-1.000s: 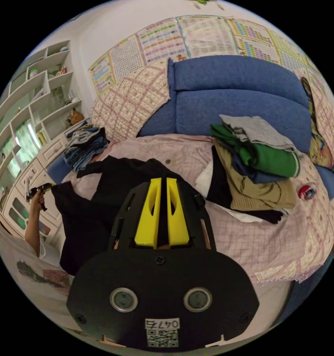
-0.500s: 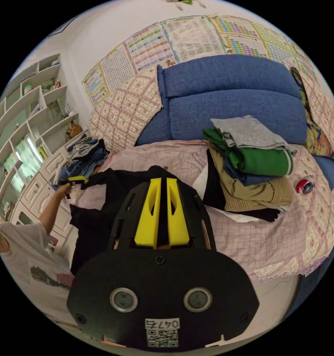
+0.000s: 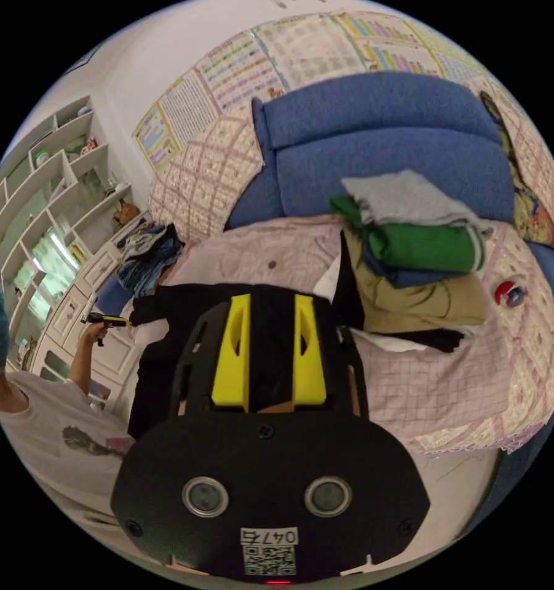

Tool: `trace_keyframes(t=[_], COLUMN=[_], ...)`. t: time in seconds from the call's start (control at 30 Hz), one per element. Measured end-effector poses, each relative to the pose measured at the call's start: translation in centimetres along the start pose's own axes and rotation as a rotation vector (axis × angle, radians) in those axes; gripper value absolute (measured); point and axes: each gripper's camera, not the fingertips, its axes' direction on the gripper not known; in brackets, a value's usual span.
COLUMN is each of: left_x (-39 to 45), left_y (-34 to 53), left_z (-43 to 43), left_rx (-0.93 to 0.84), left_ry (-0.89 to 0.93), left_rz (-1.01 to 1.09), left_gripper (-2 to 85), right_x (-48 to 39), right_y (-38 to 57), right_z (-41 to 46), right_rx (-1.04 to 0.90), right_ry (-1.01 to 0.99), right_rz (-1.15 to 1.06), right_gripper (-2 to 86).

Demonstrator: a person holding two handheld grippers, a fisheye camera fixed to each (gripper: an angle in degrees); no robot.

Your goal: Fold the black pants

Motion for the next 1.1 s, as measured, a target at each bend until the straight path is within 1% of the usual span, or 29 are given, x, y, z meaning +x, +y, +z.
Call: trace_keyframes(t=[0.03, 0.07, 0.1, 0.13, 0.17, 0.2, 0.27, 0.33, 0.37, 0.4, 0.43, 0.47, 0.5, 0.57, 0.67, 0.7, 0.77, 0.83, 0.87, 0.97, 1.03, 1.1], left_x=[-0.3, -0.8, -1.1, -1.2, -1.3, -1.4, -1.3, -1.1, -0.9, -0.7, -0.5, -0.2, -0.1, -0.5, -1.9, -2.3, -2.7, -3.0, -3.2, -3.3, -2.4, -1.1], left_y=[1.1, 3.1, 5.0, 5.8, 7.2, 8.3, 9.2, 9.6, 9.7, 9.7, 9.7, 9.6, 9.7, 9.8, 9.9, 10.0, 10.1, 9.7, 9.2, 5.8, 2.7, -0.8], left_z=[0.0, -0.4, -1.3, -2.0, -3.4, -5.0, -7.1, -9.0, -10.2, -11.3, -11.8, -12.8, -13.6, -14.5, -15.0, -15.2, -15.6, -16.2, -16.7, -18.5, -19.2, -18.9], left_rx=[-0.006, 0.008, 0.064, 0.104, 0.196, 0.284, 0.4, 0.495, 0.552, 0.593, 0.607, 0.623, 0.632, 0.634, 0.603, 0.598, 0.607, 0.625, 0.638, 0.631, 0.558, 0.44], left_ry=[0.002, 0.05, 0.125, 0.157, 0.206, 0.238, 0.266, 0.289, 0.296, 0.29, 0.283, 0.262, 0.242, 0.237, 0.269, 0.276, 0.304, 0.335, 0.354, 0.377, 0.318, 0.116], left_rz=[-0.021, -0.059, -0.093, -0.106, -0.131, -0.157, -0.192, -0.213, -0.219, -0.229, -0.235, -0.244, -0.256, -0.287, -0.356, -0.379, -0.401, -0.41, -0.416, -0.387, -0.35, -0.34], left_gripper=[-0.7, -0.8, -0.8, -0.8, -0.8, -0.8, -0.8, -0.7, -0.5, -0.4, -0.3, 0.0, 0.2, 0.7, 2.0, 2.7, 3.9, 5.1, 5.5, 6.2, 6.9, 7.9], right_x=[0.0, -0.1, -0.3, -0.4, -0.6, -0.7, -0.8, -1.0, -1.5, -2.4, -3.0, -4.5, -5.5, -5.7, -4.0, -2.8, -0.5, 1.2, 1.5, 0.2, -0.5, -0.8], right_y=[-0.1, 0.0, 0.0, -0.1, -0.5, -1.1, -2.1, -2.9, -3.5, -3.9, -4.0, -3.8, -3.3, -2.4, -0.6, 0.1, 1.1, 1.8, 2.0, 2.1, 1.9, 1.5], right_z=[0.9, 2.3, 3.5, 4.0, 5.3, 6.8, 8.5, 9.8, 10.7, 11.2, 11.0, 10.1, 9.1, 7.2, 3.8, 2.3, 0.5, 0.8, 1.7, 4.2, 5.1, 5.7], right_rx=[-0.023, -0.044, -0.044, -0.045, -0.062, -0.106, -0.136, -0.135, -0.158, -0.177, -0.17, -0.151, -0.153, -0.148, -0.141, -0.127, -0.085, -0.161, -0.23, -0.31, -0.32, -0.292], right_ry=[-0.019, -0.052, -0.072, -0.072, -0.035, 0.055, 0.124, 0.097, 0.054, 0.02, 0.032, 0.095, 0.16, 0.185, 0.098, 0.046, 0.005, 0.006, 0.031, 0.097, 0.144, 0.153], right_rz=[0.011, 0.023, 0.037, 0.043, 0.048, 0.067, 0.077, 0.078, 0.034, -0.007, -0.03, -0.097, -0.148, -0.172, -0.167, -0.137, -0.059, -0.009, -0.004, -0.058, -0.076, -0.076], right_gripper=[11.2, 12.5, 12.6, 12.6, 12.6, 12.9, 12.9, 11.9, 8.7, 3.1, 2.2, 0.6, 0.1, -0.3, -0.4, -0.4, -0.4, -0.5, -0.5, -0.5, -0.4, -0.4])
